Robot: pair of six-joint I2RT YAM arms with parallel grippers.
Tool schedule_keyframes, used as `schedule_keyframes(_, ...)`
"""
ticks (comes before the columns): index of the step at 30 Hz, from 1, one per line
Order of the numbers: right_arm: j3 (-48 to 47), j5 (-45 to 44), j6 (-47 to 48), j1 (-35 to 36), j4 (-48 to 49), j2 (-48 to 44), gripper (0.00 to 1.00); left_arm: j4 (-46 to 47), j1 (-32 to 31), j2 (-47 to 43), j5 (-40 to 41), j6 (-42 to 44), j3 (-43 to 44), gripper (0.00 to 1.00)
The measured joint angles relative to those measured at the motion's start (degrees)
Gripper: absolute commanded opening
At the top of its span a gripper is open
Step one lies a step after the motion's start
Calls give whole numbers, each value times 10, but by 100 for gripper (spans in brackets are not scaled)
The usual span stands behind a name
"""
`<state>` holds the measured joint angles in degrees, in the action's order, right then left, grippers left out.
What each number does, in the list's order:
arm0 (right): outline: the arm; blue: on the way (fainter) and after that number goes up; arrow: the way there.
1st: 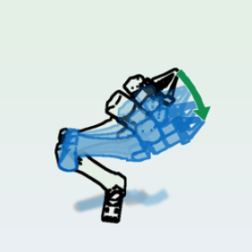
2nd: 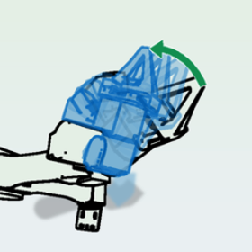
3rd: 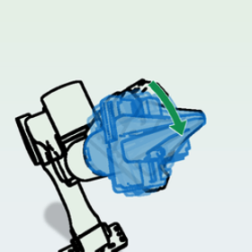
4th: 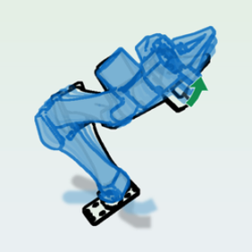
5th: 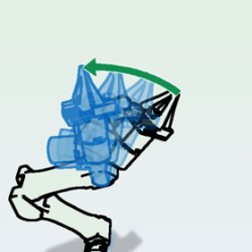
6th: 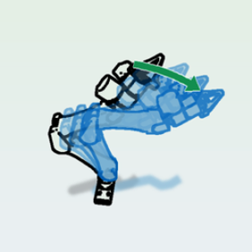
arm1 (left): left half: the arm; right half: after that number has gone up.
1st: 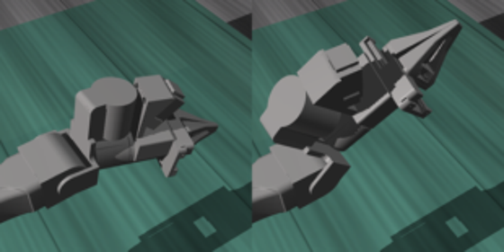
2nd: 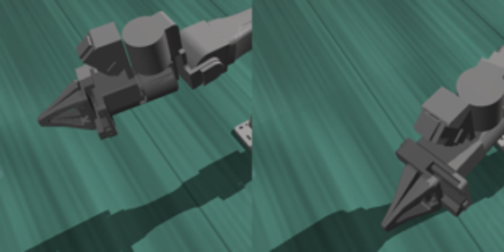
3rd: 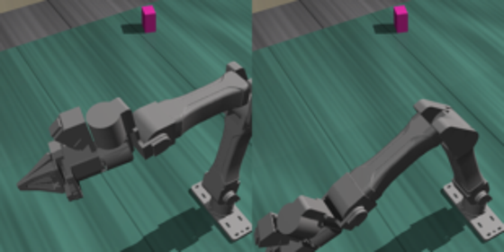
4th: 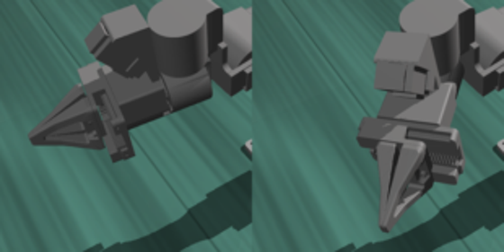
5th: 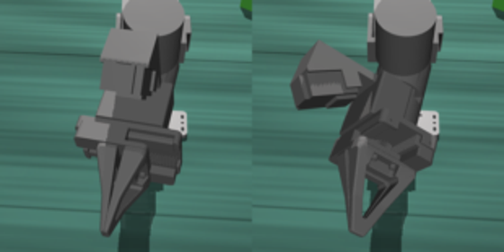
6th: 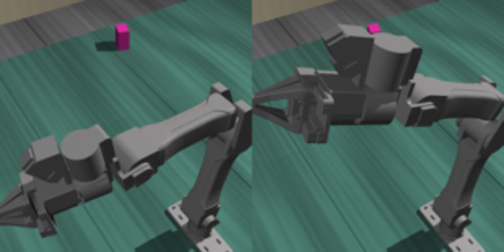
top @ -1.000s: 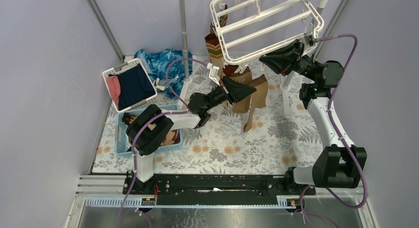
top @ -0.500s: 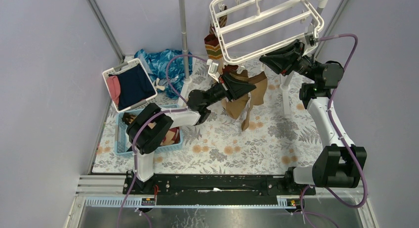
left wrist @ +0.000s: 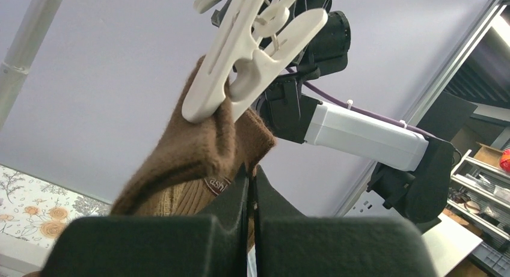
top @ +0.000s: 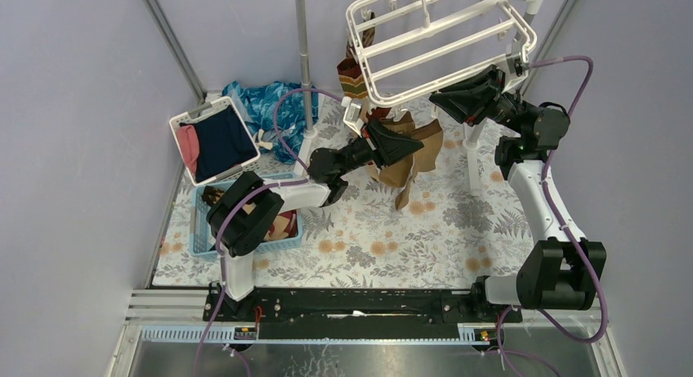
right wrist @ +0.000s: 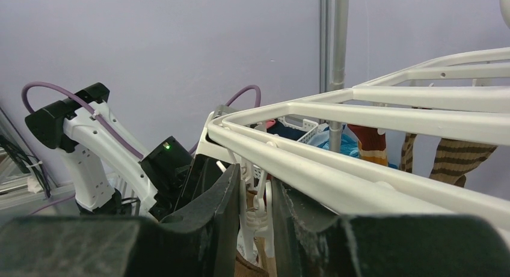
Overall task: Clip the socks to the hanger
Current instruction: Clamp the sock onto the hanger.
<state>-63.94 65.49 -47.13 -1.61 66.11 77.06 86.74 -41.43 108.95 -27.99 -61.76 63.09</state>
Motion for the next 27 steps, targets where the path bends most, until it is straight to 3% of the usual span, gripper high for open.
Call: schedule_keyframes(27, 0, 0, -81, 0, 66, 9, 14, 2, 2, 1, -33, 4, 51, 0)
